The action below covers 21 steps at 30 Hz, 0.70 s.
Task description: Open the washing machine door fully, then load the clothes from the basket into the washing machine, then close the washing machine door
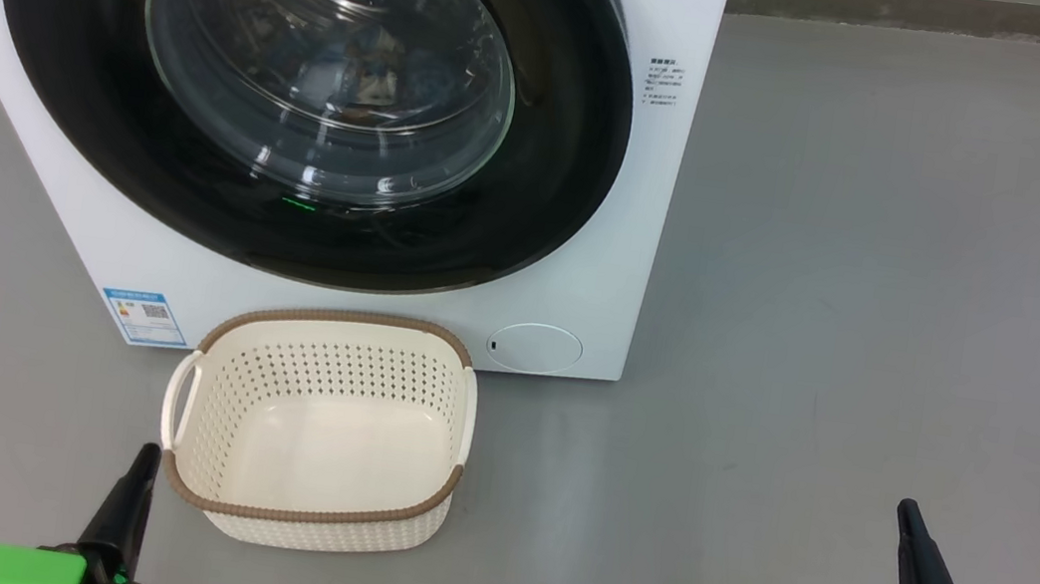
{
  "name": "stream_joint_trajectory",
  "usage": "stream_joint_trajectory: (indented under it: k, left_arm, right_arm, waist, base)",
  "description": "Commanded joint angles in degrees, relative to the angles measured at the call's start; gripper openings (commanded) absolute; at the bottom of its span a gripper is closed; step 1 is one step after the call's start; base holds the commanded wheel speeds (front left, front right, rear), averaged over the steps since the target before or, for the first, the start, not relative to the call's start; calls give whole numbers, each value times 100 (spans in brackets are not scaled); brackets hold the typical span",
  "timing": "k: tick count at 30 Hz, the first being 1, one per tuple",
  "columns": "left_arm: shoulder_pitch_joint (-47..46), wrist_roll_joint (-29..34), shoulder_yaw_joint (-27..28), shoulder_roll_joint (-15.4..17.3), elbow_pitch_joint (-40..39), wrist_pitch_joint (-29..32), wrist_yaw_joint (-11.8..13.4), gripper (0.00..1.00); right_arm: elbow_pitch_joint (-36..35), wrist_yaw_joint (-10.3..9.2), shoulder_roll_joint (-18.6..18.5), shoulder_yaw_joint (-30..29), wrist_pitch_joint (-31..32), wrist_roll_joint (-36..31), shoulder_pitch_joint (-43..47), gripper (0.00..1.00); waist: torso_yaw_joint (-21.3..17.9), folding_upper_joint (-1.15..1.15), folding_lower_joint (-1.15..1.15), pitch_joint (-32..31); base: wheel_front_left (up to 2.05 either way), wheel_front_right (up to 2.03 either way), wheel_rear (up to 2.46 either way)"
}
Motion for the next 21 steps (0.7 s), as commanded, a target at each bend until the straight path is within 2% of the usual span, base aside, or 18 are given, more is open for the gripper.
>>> stream_joint_trajectory:
  k: [1, 21]
  left_arm:
    - [-234, -46, 197, 109, -110, 35, -57, 0]
    - [-234, -46, 196, 109, -111, 35, -57, 0]
  right_arm:
    - [-174, 9, -32, 128, 44, 22, -256, 0]
    - [-174, 9, -32, 129, 44, 23, -256, 0]
  waist:
    - [0, 0, 0, 0]
    - [0, 0, 0, 0]
  base:
    - [0, 0, 0]
    - [0, 0, 0]
